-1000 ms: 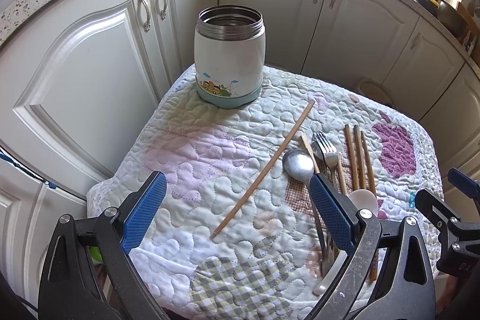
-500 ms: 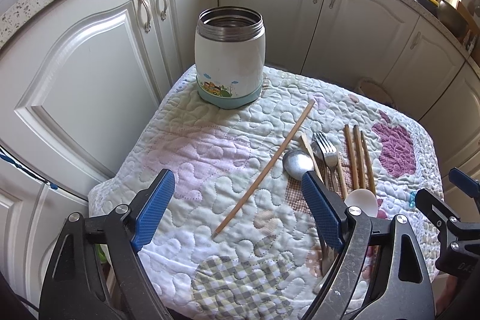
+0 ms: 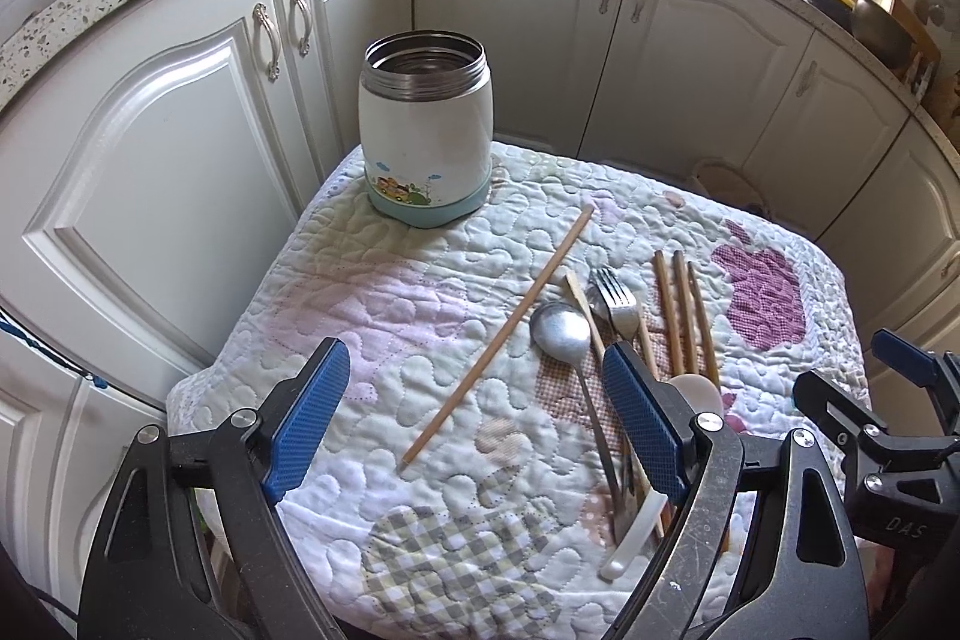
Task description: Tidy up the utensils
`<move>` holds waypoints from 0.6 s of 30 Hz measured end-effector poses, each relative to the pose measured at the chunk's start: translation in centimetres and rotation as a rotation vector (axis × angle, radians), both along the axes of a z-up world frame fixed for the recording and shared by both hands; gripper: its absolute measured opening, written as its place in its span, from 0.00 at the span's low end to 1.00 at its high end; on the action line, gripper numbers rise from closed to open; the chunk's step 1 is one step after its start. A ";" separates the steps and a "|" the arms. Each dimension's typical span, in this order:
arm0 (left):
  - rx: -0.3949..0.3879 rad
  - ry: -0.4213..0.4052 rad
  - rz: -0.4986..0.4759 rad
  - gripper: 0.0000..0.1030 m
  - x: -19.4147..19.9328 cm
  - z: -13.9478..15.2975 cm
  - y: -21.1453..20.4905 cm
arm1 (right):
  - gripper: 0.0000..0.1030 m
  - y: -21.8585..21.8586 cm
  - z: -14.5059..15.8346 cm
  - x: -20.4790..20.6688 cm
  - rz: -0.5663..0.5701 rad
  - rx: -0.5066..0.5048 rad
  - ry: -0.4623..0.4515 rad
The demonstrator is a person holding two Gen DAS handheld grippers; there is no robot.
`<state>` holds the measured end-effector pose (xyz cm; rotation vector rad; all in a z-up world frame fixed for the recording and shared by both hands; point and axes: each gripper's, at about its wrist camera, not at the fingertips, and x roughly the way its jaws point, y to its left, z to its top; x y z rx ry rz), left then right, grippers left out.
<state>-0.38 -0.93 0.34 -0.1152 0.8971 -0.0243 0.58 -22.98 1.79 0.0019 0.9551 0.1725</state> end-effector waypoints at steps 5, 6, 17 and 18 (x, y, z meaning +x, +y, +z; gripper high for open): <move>-0.018 0.023 -0.010 0.84 0.1 0.0 0.0 | 1.00 0.0 0.0 -0.1 -0.001 0.003 0.000; -0.020 0.025 -0.012 0.84 0.1 0.0 0.0 | 1.00 0.0 0.0 -0.1 -0.001 0.003 0.001; -0.017 0.055 -0.062 0.84 -0.4 -0.4 -0.1 | 1.00 0.1 -0.7 -0.7 0.029 0.030 0.001; -0.018 0.059 -0.070 0.84 -0.5 -0.5 -0.1 | 1.00 0.1 -0.9 -0.8 0.045 0.041 0.009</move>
